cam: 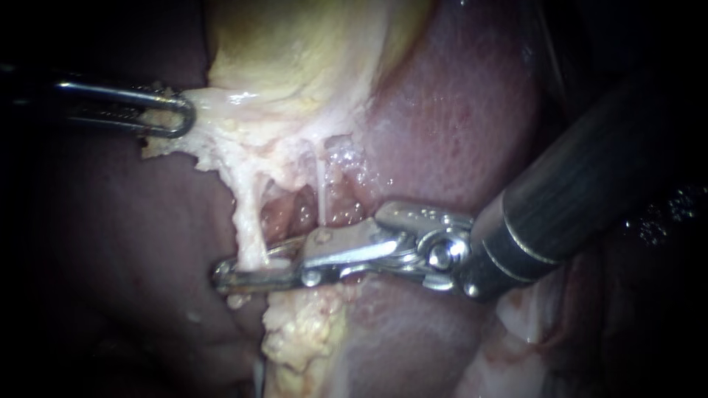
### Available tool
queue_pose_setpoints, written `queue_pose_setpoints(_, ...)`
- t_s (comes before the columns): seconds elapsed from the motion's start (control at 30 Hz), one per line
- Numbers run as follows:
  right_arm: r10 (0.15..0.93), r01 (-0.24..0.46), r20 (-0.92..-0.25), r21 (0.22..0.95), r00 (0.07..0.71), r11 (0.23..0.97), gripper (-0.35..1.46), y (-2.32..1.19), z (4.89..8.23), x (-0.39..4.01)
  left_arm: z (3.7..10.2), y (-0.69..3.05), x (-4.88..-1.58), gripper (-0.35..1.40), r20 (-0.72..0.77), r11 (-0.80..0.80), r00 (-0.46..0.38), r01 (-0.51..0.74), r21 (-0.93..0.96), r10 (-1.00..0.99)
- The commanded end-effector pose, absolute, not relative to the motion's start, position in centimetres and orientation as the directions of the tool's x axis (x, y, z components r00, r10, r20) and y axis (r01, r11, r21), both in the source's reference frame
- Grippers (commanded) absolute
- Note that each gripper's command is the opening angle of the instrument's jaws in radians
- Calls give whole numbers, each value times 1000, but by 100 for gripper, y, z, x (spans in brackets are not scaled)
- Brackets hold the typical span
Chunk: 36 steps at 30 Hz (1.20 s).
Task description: Going back second clip left tube
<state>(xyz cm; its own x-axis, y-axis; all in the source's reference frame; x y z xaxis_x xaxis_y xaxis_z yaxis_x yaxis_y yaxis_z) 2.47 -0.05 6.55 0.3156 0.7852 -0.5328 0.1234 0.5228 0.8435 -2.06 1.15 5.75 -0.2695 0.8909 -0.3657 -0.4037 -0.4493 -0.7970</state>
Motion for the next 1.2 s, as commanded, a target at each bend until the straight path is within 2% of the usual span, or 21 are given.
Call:
queue_pose_setpoints(0.03, 783, 140, -532, 845, 323, 516, -35, -5, 656, 247, 575, 115, -206, -35, -366, -450, -270, -404, -797, 891)
queue_pose_setpoints(0.07, 784, 154, -532, 846, 320, 511, -26, -5, 656, 247, 575, 115, -206, -35, -366, -450, -270, -404, -797, 891)
queue_pose_setpoints(0.1, 788, 164, -535, 845, 305, 510, -2, -5, 656, 248, 575, 116, -206, -35, -366, -450, -270, -404, -797, 891)
queue_pose_setpoints(0.2, 789, 190, -540, 841, 291, 506, 31, -6, 658, 251, 575, 116, -205, -35, -366, -450, -270, -404, -797, 891)
queue_pose_setpoints(0.3, 791, 196, -547, 837, 275, 511, 43, -9, 661, 257, 575, 116, -205, -35, -366, -450, -270, -404, -797, 891)
queue_pose_setpoints(0.47, 794, 187, -549, 836, 261, 516, 45, -14, 673, 263, 575, 115, -205, -35, -366, -450, -270, -404, -797, 891)
queue_pose_setpoints(0.63, 742, 114, -636, 770, 211, 627, 49, -1, 693, 267, 575, 115, -206, -35, -366, -450, -270, -404, -797, 891)
queue_pose_setpoints(0.73, 729, 63, -656, 750, 194, 658, 49, 9, 705, 265, 575, 115, -206, -35, -366, -450, -269, -404, -797, 891)
queue_pose_setpoints(0.9, 689, 22, -701, 704, 181, 710, 50, 19, 717, 257, 575, 115, -206, -35, -366, -450, -269, -404, -797, 891)
queue_pose_setpoints(1.2, 649, 20, -734, 665, 198, 746, 50, 20, 715, 247, 574, 115, -206, -35, -366, -449, -269, -404, -797, 891)
